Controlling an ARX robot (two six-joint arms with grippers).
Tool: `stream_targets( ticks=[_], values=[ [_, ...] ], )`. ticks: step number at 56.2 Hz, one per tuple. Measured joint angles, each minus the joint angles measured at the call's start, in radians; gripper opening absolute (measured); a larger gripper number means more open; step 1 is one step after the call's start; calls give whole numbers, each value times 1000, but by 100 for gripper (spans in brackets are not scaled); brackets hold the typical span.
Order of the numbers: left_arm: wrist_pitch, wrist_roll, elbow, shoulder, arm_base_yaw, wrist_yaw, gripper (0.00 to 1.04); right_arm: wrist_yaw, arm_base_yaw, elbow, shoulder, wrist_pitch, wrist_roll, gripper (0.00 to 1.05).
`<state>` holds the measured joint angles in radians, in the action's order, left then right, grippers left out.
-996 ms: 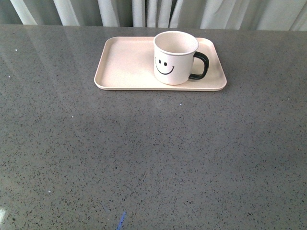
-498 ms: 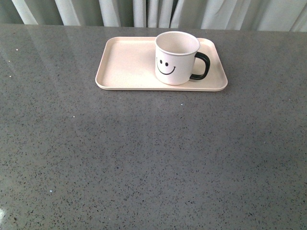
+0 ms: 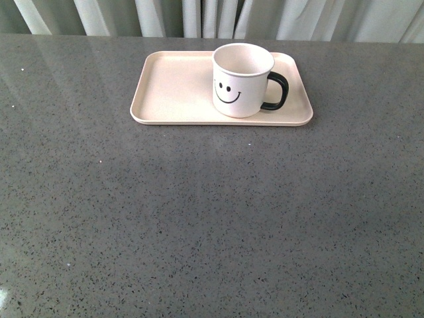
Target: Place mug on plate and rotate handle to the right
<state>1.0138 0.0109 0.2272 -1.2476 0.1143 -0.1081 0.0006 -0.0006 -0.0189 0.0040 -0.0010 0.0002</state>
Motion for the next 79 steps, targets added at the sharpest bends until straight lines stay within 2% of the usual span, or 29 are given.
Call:
stream_targets(
  ticks=[7, 12, 15, 17, 23, 79],
  values=[
    [-24, 0, -47, 69, -15, 16, 1, 0, 0, 0, 0, 0, 0, 96],
    [20, 0, -93, 81, -28, 28, 1, 0, 0, 0, 0, 0, 0, 96],
    [-3, 0, -126, 116, -45, 44, 1, 0, 0, 0, 0, 0, 0, 96],
    [-23, 0, -139, 147, -74, 92, 1, 0, 0, 0, 0, 0, 0, 96],
    [-80, 0, -161, 234, -108, 101, 1, 0, 0, 0, 0, 0, 0, 96],
    [-674, -1, -214, 909, -110, 108, 1, 0, 0, 0, 0, 0, 0, 96]
  ],
)
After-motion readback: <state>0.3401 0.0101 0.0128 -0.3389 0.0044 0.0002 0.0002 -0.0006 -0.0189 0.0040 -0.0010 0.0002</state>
